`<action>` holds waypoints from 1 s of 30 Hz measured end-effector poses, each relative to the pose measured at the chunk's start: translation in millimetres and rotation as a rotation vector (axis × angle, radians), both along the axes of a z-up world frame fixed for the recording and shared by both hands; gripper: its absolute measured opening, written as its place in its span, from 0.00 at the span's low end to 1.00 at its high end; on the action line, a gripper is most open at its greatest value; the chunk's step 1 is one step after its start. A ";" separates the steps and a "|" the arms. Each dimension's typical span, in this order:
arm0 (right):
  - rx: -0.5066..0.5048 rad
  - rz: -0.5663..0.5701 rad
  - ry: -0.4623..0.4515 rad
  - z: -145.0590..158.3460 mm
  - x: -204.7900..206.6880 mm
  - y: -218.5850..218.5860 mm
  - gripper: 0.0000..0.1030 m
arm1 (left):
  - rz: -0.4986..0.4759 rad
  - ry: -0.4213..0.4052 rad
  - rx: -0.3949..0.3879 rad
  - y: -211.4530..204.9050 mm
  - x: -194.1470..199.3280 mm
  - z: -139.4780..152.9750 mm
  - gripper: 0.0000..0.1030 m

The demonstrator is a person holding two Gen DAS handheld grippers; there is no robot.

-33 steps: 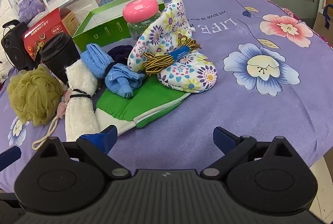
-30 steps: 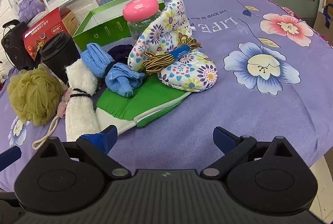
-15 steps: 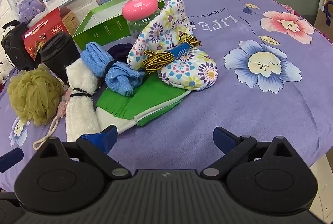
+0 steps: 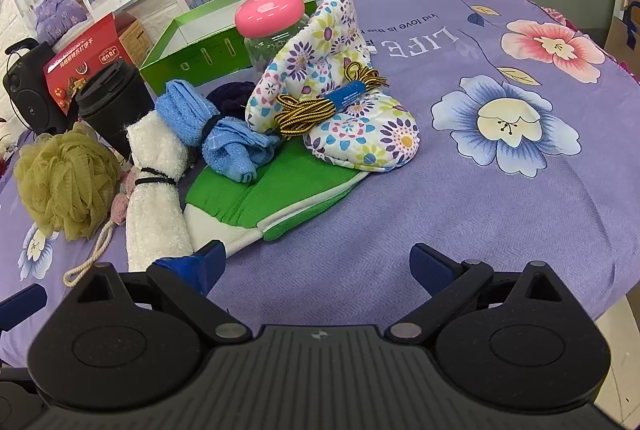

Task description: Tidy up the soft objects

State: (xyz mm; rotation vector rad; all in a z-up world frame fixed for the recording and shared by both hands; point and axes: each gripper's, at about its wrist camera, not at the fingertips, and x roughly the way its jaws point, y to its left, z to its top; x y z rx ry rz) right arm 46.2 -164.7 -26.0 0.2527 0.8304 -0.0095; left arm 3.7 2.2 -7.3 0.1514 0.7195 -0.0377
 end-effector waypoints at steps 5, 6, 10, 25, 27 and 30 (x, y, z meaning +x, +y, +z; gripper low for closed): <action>0.005 0.003 0.003 -0.6 0.6 0.4 0.84 | 0.000 0.001 0.001 0.2 0.0 -0.1 1.00; 0.007 0.005 0.004 -0.7 0.7 0.5 0.84 | 0.000 0.002 0.001 0.1 -0.1 -0.1 1.00; 0.008 0.007 0.004 -1.2 1.0 0.4 0.84 | 0.000 0.001 0.000 0.2 0.0 -0.1 1.00; 0.007 0.013 0.010 -2.4 2.1 2.1 0.84 | -0.001 0.010 -0.002 1.4 1.9 0.7 1.00; 0.007 0.014 0.012 -2.6 2.4 2.2 0.84 | -0.001 0.013 -0.002 1.5 2.7 0.4 1.00; 0.009 0.016 0.014 -3.3 2.9 2.4 0.84 | -0.002 0.016 -0.002 1.7 3.7 -0.5 1.00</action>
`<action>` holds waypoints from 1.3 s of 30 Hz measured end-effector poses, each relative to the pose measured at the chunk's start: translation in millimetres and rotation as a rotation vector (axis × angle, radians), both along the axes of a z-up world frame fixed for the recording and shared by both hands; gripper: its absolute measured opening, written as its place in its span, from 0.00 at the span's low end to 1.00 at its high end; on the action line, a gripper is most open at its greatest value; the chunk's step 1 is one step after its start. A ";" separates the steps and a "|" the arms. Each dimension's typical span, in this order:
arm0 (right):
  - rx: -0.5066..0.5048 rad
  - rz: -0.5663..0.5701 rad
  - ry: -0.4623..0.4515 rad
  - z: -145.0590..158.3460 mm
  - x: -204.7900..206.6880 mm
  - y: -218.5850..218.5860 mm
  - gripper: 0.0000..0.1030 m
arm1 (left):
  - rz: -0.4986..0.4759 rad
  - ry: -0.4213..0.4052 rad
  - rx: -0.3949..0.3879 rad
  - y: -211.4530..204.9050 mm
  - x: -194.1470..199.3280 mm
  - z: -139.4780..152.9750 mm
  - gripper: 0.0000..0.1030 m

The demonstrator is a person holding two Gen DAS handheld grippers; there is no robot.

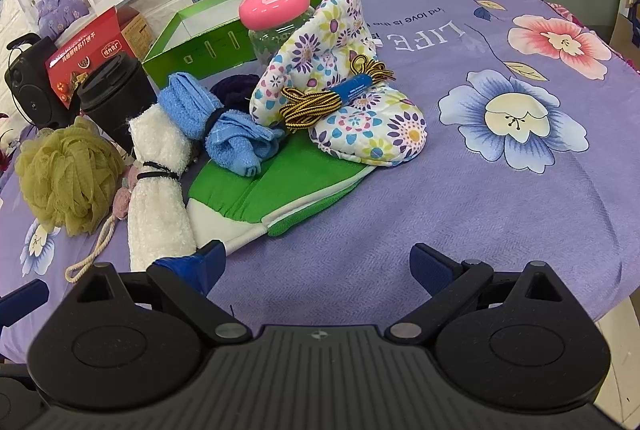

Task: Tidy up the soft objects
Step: 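Grasp the yellow-green mesh sponge with the left gripper while the right gripper approaches the shoelace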

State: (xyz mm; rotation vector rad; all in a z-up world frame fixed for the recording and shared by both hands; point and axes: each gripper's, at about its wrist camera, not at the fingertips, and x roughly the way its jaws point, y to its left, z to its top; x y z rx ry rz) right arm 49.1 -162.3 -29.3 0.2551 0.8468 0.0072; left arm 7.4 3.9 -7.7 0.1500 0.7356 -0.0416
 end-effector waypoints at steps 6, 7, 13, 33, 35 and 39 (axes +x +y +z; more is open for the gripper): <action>0.074 -0.032 -0.024 3.1 1.1 -19.1 0.84 | 0.021 0.016 -0.005 24.3 4.2 0.0 1.00; 0.084 -0.045 -0.030 4.0 2.3 -24.7 0.84 | 0.034 0.022 0.000 33.1 5.9 -0.6 1.00; 0.086 -0.123 -0.036 9.4 18.9 -55.2 0.84 | 0.195 -0.007 -0.026 101.2 35.8 17.9 1.00; -0.048 -0.031 0.044 -11.9 57.4 -67.1 0.84 | 0.138 0.075 -0.075 123.0 161.7 -17.0 1.00; -0.062 -0.030 0.039 -11.8 61.0 -68.5 0.84 | 0.139 0.094 -0.107 128.1 164.5 -18.6 1.00; -0.071 -0.027 0.040 -13.2 72.1 -74.3 0.84 | 0.144 0.133 -0.173 138.5 165.3 -22.2 1.00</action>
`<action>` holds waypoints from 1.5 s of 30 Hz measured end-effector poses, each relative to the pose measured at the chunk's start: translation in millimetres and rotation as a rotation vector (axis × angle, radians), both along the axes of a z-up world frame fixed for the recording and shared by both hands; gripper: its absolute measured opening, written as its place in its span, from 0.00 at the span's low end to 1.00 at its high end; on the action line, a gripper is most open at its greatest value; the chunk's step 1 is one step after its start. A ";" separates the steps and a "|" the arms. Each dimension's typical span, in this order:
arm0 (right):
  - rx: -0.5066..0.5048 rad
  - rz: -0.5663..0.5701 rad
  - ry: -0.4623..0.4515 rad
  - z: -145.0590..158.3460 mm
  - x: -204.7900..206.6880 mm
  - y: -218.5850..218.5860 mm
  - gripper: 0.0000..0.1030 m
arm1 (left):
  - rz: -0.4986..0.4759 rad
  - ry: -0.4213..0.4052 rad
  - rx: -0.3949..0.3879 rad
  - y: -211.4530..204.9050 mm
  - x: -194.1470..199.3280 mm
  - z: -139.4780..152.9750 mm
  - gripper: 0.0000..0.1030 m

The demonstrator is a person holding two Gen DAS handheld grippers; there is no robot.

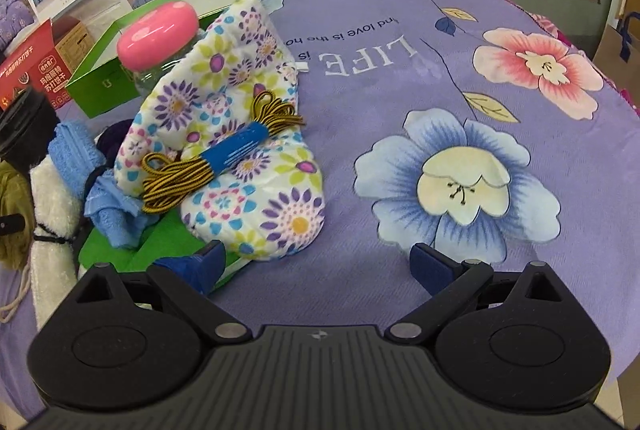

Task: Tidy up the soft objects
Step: 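Grasp the yellow-green mesh sponge with the left gripper while the right gripper approaches the shoelace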

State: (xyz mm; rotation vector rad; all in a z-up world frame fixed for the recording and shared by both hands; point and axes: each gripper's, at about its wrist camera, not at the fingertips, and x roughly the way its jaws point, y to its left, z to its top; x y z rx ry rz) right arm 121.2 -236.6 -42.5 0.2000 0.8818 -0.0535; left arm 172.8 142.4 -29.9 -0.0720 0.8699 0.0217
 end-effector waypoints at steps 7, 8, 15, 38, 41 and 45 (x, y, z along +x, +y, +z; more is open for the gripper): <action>0.034 0.122 -0.033 5.6 18.5 27.5 0.84 | 0.022 0.021 -0.014 -0.3 0.4 -0.6 1.00; 0.022 0.117 -0.030 5.0 22.8 31.2 0.83 | 0.023 0.022 -0.010 -0.7 0.4 -0.4 1.00; 0.005 0.097 -0.018 -8.1 38.6 22.6 0.83 | 0.017 0.028 0.014 -3.4 1.7 0.1 1.00; -0.147 -0.031 0.006 23.5 52.8 -47.8 0.83 | 0.004 0.042 0.016 -4.9 5.9 -4.3 1.00; -0.242 -0.108 -0.019 34.9 30.8 -62.9 0.84 | 0.000 0.046 0.024 -6.5 8.1 -5.5 1.00; -0.135 -0.008 -0.015 26.5 30.9 -57.8 0.83 | -0.010 0.048 0.049 -10.8 9.6 -6.7 1.00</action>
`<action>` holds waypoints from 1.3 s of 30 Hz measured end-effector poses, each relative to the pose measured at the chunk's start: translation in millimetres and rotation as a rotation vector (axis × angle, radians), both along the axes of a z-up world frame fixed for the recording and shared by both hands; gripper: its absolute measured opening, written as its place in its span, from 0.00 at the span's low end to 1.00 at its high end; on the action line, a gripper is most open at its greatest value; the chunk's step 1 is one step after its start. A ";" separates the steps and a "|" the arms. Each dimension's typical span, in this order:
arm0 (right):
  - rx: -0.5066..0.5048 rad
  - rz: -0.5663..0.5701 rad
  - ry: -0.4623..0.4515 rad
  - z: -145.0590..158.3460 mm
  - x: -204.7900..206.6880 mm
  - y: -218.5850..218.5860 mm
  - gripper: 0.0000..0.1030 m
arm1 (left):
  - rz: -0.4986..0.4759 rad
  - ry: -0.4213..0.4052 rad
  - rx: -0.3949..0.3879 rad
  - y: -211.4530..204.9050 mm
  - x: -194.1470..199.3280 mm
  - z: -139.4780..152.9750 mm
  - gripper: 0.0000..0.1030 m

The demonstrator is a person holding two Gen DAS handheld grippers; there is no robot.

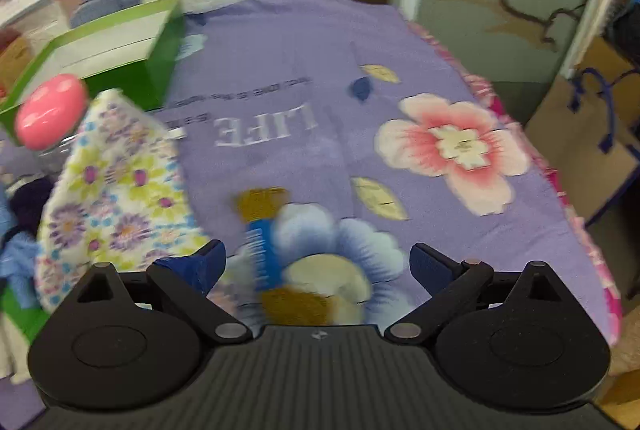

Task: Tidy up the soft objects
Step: 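Lift the sponge with the left gripper while the right gripper grasps the Adidas shoelace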

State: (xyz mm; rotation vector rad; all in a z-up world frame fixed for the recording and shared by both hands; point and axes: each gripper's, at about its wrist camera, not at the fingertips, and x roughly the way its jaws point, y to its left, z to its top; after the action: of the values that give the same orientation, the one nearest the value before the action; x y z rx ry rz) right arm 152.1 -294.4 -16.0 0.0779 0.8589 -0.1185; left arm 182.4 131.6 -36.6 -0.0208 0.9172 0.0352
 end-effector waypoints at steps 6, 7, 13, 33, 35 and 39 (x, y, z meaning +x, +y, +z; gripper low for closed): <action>-0.030 -0.041 0.075 -31.5 30.6 -5.0 0.83 | 0.003 0.006 0.000 0.5 0.3 -0.4 1.00; -0.020 -0.032 0.094 -38.6 34.5 -8.9 0.83 | 0.004 0.009 -0.005 1.1 1.0 -0.8 1.00; -0.045 0.031 -0.001 -47.8 27.0 -10.8 0.87 | -0.001 0.020 -0.024 2.3 4.4 -3.9 1.00; -0.056 0.187 -0.138 -36.6 -2.8 -8.0 0.08 | 0.006 -0.061 -0.132 23.8 -18.6 27.2 0.62; -0.037 0.187 -0.164 -31.3 -11.8 -9.2 0.07 | 0.029 -0.082 -0.115 28.8 -27.3 34.2 0.62; -0.050 0.196 -0.227 -15.3 -31.8 -3.3 0.06 | 0.069 -0.113 -0.147 45.1 -41.2 50.2 0.62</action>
State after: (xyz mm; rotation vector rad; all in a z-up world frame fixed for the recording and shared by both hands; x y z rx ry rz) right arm 120.3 -297.8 -31.3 -0.0390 0.6322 0.0523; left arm 141.2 176.6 13.6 -0.1894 0.8045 0.0308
